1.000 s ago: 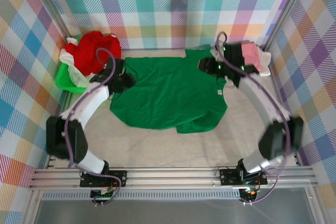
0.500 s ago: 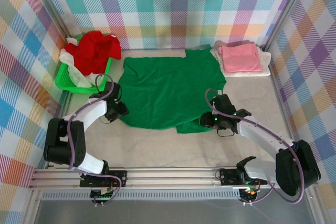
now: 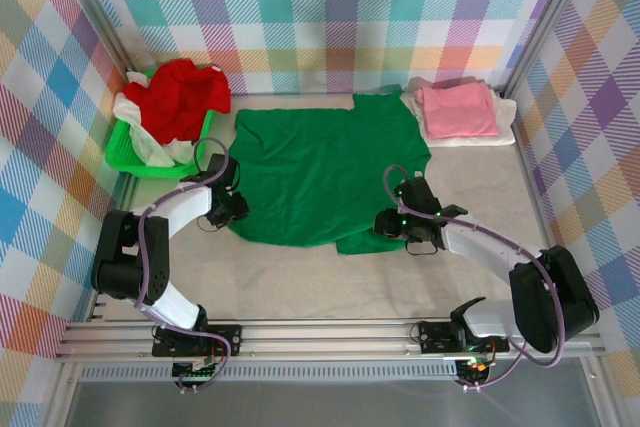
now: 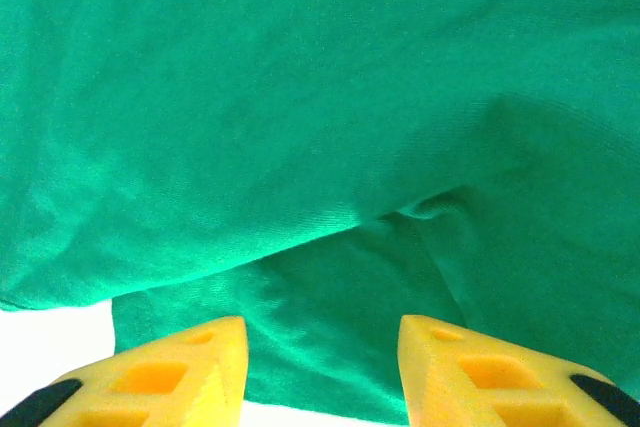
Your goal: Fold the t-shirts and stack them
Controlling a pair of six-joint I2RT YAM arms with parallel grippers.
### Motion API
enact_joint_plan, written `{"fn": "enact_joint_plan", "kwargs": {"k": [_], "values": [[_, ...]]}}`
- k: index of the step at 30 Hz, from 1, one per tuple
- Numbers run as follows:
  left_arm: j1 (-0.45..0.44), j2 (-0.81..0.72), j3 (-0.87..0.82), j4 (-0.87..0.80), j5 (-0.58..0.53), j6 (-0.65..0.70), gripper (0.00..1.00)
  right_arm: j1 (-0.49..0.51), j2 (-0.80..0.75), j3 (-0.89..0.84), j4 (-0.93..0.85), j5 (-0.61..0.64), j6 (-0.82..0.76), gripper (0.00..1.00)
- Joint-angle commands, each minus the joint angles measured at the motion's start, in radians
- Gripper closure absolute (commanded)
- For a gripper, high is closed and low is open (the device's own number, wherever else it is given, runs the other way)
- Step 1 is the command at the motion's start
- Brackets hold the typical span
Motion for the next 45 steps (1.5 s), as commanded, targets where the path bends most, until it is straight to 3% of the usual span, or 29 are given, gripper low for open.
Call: {"fn": "enact_joint_plan", "kwargs": {"k": [1, 5, 7, 17, 18, 20, 23, 24, 28, 30, 38, 45], "values": [[-0.002, -0.023, -0.011, -0.024, -0.058, 0.012, 0.78, 0.007, 0.013, 0.012, 0.021, 0.006, 0.015, 0.56], [0.007, -0.056, -0.032, -0.046, -0.052, 0.011, 0.87, 0.006, 0.008, 0.006, 0.019, 0.019, 0.012, 0.55], [0.006, -0.083, -0.044, -0.063, -0.066, 0.007, 0.99, 0.007, 0.010, 0.006, 0.021, 0.019, 0.011, 0.55], [0.042, -0.319, -0.160, -0.125, -0.075, -0.029, 1.00, 0.009, -0.001, -0.014, -0.018, -0.011, -0.001, 0.55], [0.041, -0.319, -0.156, -0.117, -0.052, -0.013, 0.95, 0.013, -0.001, -0.017, -0.025, -0.011, -0.009, 0.55], [0.032, -0.302, -0.129, -0.111, -0.032, -0.002, 0.68, 0.020, 0.007, -0.023, -0.032, -0.007, -0.017, 0.55], [-0.030, -0.263, -0.067, -0.108, -0.070, 0.017, 0.49, 0.020, 0.027, -0.023, -0.017, -0.025, -0.014, 0.55], [-0.051, -0.237, -0.047, -0.111, -0.092, 0.025, 0.44, 0.020, 0.032, -0.020, -0.011, -0.032, -0.006, 0.55], [-0.065, -0.118, 0.003, -0.109, -0.116, 0.040, 0.41, 0.044, 0.037, -0.031, 0.049, -0.087, 0.008, 0.55], [-0.065, -0.087, 0.003, -0.084, -0.122, 0.044, 0.45, 0.090, 0.044, -0.031, 0.084, -0.117, -0.036, 0.55], [-0.054, 0.031, 0.012, -0.013, -0.123, 0.055, 0.59, 0.268, 0.155, 0.021, 0.072, -0.033, -0.113, 0.53], [-0.050, 0.027, 0.005, -0.006, -0.132, 0.046, 0.99, 0.405, 0.192, 0.114, 0.016, 0.116, -0.132, 0.50]]}}
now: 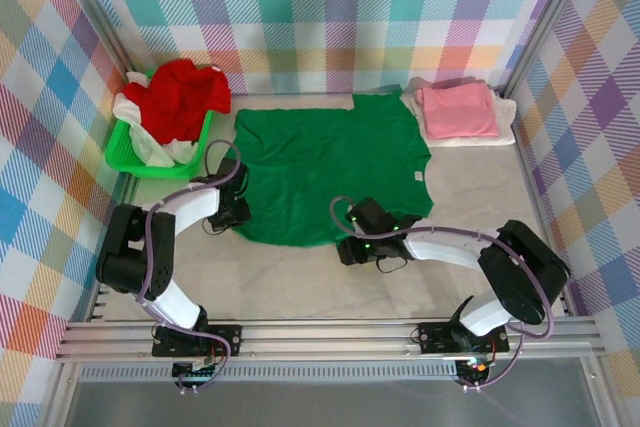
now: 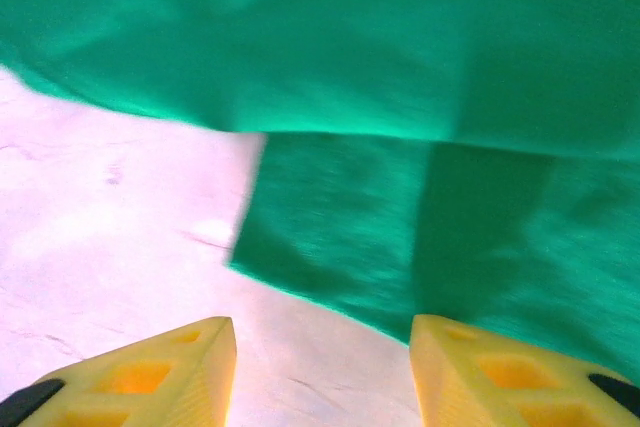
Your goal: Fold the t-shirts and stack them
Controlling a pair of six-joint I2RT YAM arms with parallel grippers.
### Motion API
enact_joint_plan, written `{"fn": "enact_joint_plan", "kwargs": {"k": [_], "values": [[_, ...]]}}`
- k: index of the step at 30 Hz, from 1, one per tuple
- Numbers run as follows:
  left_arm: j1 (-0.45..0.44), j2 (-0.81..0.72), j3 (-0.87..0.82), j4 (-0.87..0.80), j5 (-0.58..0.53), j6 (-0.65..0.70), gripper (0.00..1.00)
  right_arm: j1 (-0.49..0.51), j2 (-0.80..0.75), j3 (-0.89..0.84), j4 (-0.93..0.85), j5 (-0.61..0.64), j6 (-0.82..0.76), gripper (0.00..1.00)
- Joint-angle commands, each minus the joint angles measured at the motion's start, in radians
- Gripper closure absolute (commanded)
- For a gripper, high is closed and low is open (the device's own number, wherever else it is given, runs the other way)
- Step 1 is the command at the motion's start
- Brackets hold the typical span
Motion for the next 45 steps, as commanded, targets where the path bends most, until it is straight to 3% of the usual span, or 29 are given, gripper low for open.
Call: {"fn": "enact_joint_plan", "kwargs": {"k": [1, 11, 15, 19, 21, 28, 38, 41, 45], "values": [[0.007, -0.021, 0.007, 0.006, -0.019, -0.003, 1.00, 0.047, 0.001, 0.044, -0.025, 0.080, -0.032, 0.49], [0.016, -0.159, -0.076, 0.012, -0.022, -0.072, 1.00, 0.076, 0.119, 0.120, -0.069, 0.193, -0.050, 0.50], [0.024, -0.181, -0.099, 0.017, -0.019, -0.084, 1.00, 0.078, 0.165, 0.140, -0.071, 0.194, -0.059, 0.64], [0.037, -0.191, -0.107, 0.018, -0.012, -0.096, 1.00, 0.078, 0.163, 0.155, -0.112, 0.218, -0.059, 0.93], [0.046, -0.215, -0.119, 0.019, -0.017, -0.111, 1.00, 0.078, 0.114, 0.140, -0.135, 0.240, -0.050, 1.00], [0.087, -0.277, -0.128, 0.004, -0.010, -0.106, 1.00, 0.057, -0.148, 0.081, -0.276, 0.231, -0.038, 1.00], [0.121, -0.301, -0.133, -0.006, -0.024, -0.076, 1.00, -0.148, -0.621, -0.053, -0.521, 0.186, 0.030, 1.00], [0.121, -0.299, -0.129, -0.010, -0.010, -0.070, 1.00, -0.149, -0.656, -0.059, -0.487, 0.136, 0.032, 1.00], [0.122, -0.325, -0.143, -0.021, -0.003, -0.072, 1.00, -0.149, -0.648, -0.053, -0.503, 0.166, 0.049, 1.00]]}}
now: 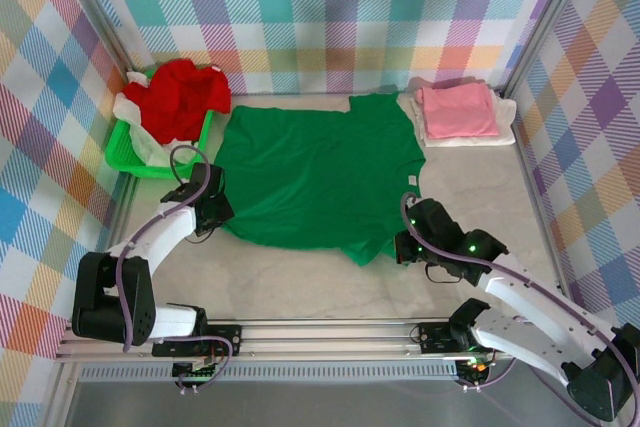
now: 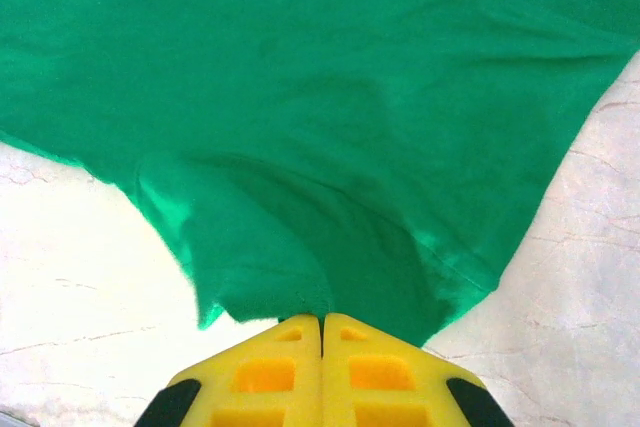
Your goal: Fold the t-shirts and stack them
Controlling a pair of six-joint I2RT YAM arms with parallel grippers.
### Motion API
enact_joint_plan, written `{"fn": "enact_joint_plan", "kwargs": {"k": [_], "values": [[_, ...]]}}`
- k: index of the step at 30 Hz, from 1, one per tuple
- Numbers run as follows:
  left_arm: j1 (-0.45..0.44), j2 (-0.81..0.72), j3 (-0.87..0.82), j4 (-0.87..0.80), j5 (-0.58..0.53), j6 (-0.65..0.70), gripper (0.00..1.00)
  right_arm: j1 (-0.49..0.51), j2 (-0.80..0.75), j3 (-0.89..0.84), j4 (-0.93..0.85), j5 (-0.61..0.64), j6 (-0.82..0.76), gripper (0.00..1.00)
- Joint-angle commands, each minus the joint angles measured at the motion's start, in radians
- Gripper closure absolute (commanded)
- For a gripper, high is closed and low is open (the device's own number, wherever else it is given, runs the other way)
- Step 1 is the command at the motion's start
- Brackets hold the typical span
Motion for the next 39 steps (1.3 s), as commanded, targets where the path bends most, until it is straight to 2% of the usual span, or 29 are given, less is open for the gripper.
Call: {"fn": "enact_joint_plan", "kwargs": {"k": [1, 2, 3, 4, 6, 8, 10, 13, 14, 15, 16, 17, 19, 21, 22, 24, 28, 32, 34, 36, 39], "values": [[0.015, -0.050, -0.028, -0.037, 0.000, 0.010, 1.00, -0.001, -0.001, -0.003, -0.034, -0.002, 0.026, 1.00], [0.014, -0.060, -0.037, -0.034, 0.009, 0.009, 0.99, -0.002, -0.005, -0.006, -0.031, 0.001, 0.023, 1.00], [0.014, -0.069, -0.047, -0.033, 0.012, 0.007, 0.88, -0.002, -0.009, -0.009, -0.025, 0.000, 0.018, 0.95], [0.014, -0.078, -0.054, -0.036, 0.014, 0.004, 0.81, -0.001, -0.011, -0.011, -0.019, -0.003, 0.011, 0.89], [0.014, -0.125, -0.073, -0.046, 0.008, -0.014, 0.83, -0.001, -0.025, -0.017, -0.007, -0.010, -0.002, 0.89], [0.016, -0.189, -0.085, -0.068, -0.013, -0.039, 0.80, -0.002, -0.060, -0.019, 0.004, -0.007, -0.008, 0.88], [0.017, -0.232, -0.076, -0.100, -0.025, -0.046, 0.85, -0.002, -0.117, -0.025, 0.022, 0.002, -0.022, 0.88], [0.018, -0.228, -0.040, -0.120, -0.033, -0.006, 0.84, -0.002, -0.192, -0.039, 0.064, 0.036, -0.043, 0.85], [0.018, -0.205, -0.019, -0.126, -0.029, 0.009, 0.89, -0.001, -0.200, -0.039, 0.078, 0.044, -0.051, 0.89], [0.015, -0.171, 0.009, -0.145, -0.029, 0.022, 0.97, -0.002, -0.197, -0.036, 0.087, 0.043, -0.062, 0.98], [0.014, -0.135, 0.036, -0.158, -0.025, 0.035, 0.99, -0.002, -0.192, -0.030, 0.090, 0.037, -0.069, 0.99], [0.013, -0.110, 0.050, -0.160, -0.017, 0.042, 0.97, -0.002, -0.188, -0.028, 0.092, 0.031, -0.072, 0.96], [0.012, -0.058, 0.062, -0.139, 0.012, 0.059, 0.68, -0.002, -0.178, -0.039, 0.093, 0.021, -0.069, 0.84], [0.006, -0.013, 0.070, -0.117, 0.024, 0.074, 0.64, -0.001, -0.172, -0.052, 0.101, 0.020, -0.053, 0.80], [0.002, 0.011, 0.074, -0.106, 0.019, 0.081, 0.57, -0.002, -0.170, -0.058, 0.109, 0.016, -0.046, 0.74], [-0.002, 0.066, 0.092, -0.092, 0.005, 0.092, 0.55, -0.003, -0.172, -0.073, 0.142, 0.005, -0.040, 0.71], [-0.008, 0.195, 0.141, -0.069, -0.028, 0.108, 0.62, -0.002, -0.140, -0.087, 0.206, 0.004, -0.050, 0.68], [-0.008, 0.255, 0.154, -0.050, -0.068, 0.116, 0.77, -0.001, -0.101, -0.076, 0.245, 0.014, -0.072, 0.64], [-0.009, 0.244, 0.147, -0.050, -0.065, 0.108, 0.95, -0.002, -0.090, -0.076, 0.268, 0.015, -0.083, 0.63], [-0.009, 0.202, 0.124, -0.050, -0.071, 0.092, 1.00, -0.002, -0.082, -0.077, 0.291, 0.016, -0.094, 0.62], [-0.009, 0.102, 0.061, -0.052, -0.089, 0.057, 1.00, -0.003, -0.060, -0.076, 0.317, 0.014, -0.110, 0.61]]}}
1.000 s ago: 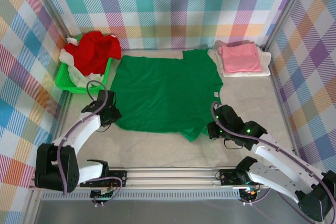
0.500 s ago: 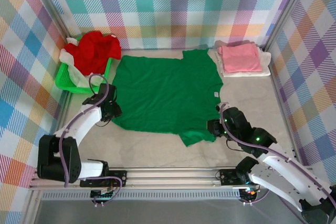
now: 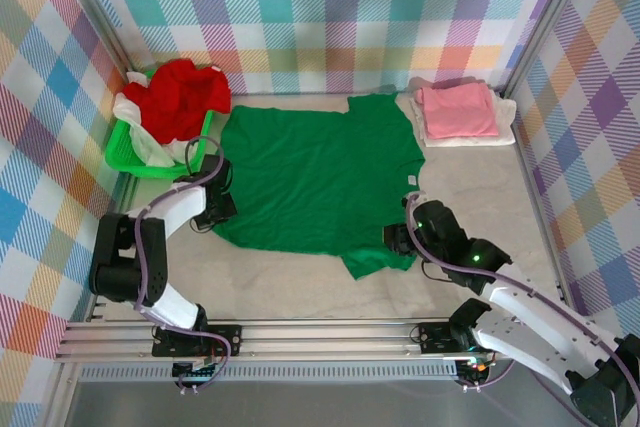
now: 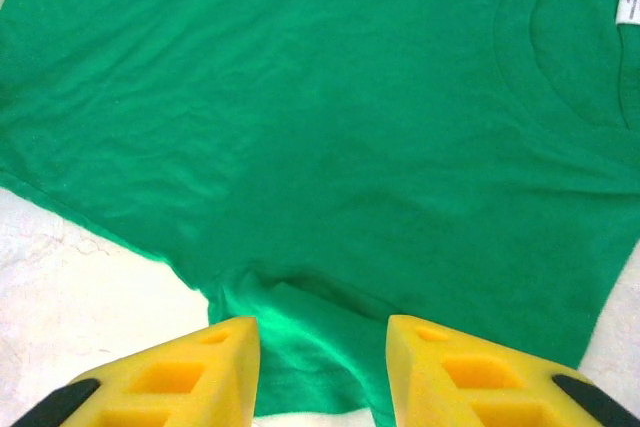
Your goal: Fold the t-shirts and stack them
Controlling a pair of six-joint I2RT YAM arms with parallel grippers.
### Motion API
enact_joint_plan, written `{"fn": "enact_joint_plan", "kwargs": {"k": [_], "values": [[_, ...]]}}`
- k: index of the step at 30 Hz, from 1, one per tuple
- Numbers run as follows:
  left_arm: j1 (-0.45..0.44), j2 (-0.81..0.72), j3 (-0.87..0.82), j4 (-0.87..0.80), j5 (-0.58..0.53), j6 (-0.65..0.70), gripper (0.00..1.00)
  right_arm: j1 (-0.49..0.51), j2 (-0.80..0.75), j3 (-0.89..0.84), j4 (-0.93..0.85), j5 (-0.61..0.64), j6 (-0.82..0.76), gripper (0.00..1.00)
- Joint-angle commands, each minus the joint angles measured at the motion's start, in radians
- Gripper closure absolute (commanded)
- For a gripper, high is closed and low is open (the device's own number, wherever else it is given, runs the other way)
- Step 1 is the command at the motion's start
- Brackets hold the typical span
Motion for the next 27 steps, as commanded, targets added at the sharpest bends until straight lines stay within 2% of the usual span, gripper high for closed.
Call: {"fn": "enact_joint_plan", "kwargs": {"k": [1, 6, 8, 9, 10, 12, 13, 14, 18, 22, 26, 27], "values": [[-0.005, -0.131, -0.066, -0.013, -0.042, -0.044, 1.00, -0.001, 0.021, 0.006, 0.075, 0.001, -0.042, 0.60], [0.003, -0.240, -0.147, -0.044, -0.048, -0.115, 1.00, -0.002, 0.074, 0.018, 0.102, -0.005, -0.060, 0.59], [0.003, -0.266, -0.169, -0.021, -0.008, -0.114, 1.00, -0.002, 0.092, 0.016, 0.119, -0.008, -0.060, 0.59], [0.002, -0.265, -0.172, -0.005, 0.012, -0.107, 0.94, -0.001, 0.102, 0.016, 0.128, -0.008, -0.062, 0.58], [0.003, -0.253, -0.163, -0.004, 0.024, -0.100, 0.82, -0.002, 0.109, 0.014, 0.137, -0.009, -0.061, 0.58], [-0.008, -0.198, -0.110, -0.022, 0.036, -0.075, 0.68, -0.002, 0.127, 0.010, 0.156, -0.012, -0.061, 0.57], [-0.017, -0.166, -0.084, -0.032, 0.028, -0.063, 0.62, -0.002, 0.134, 0.009, 0.165, -0.014, -0.061, 0.57], [-0.030, -0.134, -0.057, -0.043, 0.014, -0.051, 0.61, -0.002, 0.142, 0.010, 0.170, -0.018, -0.062, 0.57], [-0.053, -0.004, 0.016, -0.059, -0.025, -0.024, 0.61, -0.002, 0.159, 0.012, 0.187, -0.024, -0.064, 0.56], [-0.068, 0.059, 0.041, -0.046, -0.034, -0.018, 0.62, -0.002, 0.152, 0.008, 0.193, -0.015, -0.064, 0.56], [-0.071, 0.084, 0.043, -0.044, -0.056, -0.017, 0.71, -0.001, 0.146, 0.005, 0.198, -0.003, -0.067, 0.55], [-0.071, 0.085, 0.039, -0.042, -0.062, -0.016, 0.80, -0.002, 0.146, 0.004, 0.201, -0.003, -0.068, 0.55]]}}
